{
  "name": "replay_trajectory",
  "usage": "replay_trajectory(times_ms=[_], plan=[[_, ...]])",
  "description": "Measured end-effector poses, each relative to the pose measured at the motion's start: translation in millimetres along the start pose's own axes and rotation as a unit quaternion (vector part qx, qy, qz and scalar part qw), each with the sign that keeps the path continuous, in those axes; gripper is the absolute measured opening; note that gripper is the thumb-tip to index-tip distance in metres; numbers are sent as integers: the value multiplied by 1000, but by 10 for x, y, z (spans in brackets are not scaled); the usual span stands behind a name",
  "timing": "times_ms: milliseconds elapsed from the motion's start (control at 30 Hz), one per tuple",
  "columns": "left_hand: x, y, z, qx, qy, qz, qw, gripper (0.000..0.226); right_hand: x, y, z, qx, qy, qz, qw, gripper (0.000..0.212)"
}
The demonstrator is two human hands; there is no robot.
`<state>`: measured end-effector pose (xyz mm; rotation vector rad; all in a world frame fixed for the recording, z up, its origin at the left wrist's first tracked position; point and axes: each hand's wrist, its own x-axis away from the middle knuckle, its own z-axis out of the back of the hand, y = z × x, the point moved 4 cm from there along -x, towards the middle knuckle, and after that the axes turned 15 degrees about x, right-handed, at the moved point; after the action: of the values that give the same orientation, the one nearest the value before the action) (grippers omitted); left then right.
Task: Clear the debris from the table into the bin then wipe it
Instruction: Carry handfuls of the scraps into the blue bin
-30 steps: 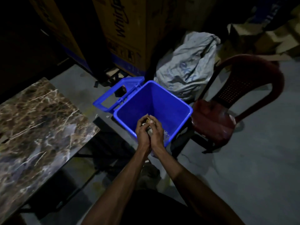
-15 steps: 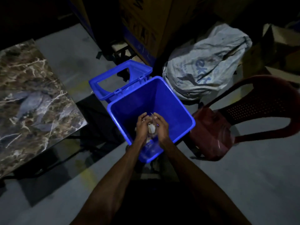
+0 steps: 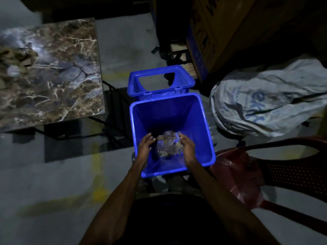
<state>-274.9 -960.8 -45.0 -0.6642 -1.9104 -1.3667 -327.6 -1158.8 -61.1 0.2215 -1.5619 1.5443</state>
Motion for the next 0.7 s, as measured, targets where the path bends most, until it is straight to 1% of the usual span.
replay_trajectory(times_ms=[67,167,233,400,533,633,700], plan=[[141,-105,13,32,21,-3,999,41,42,4,17,40,-32,6,999,29],[291,-140,34,52,37,-21,998,38,99,17,-47,76,-78,22,994,28],[343,-86,90,64,44,-38,996,35,139,-6,-182,103,-115,47,987,26],[466,130,319,81,52,-81,992,31,540,-367,-672,131,-159,112,972,26],[612,315,693,89,38,-119,988,20,863,-433,-1155,188,-192,180,946,22],[667,474,1121,102,38,-149,983,20,1141,-450,-1586,228,-196,221,928,22],[728,610,1446,90,48,-183,978,21,1364,-437,-1880,238,-204,238,919,21]])
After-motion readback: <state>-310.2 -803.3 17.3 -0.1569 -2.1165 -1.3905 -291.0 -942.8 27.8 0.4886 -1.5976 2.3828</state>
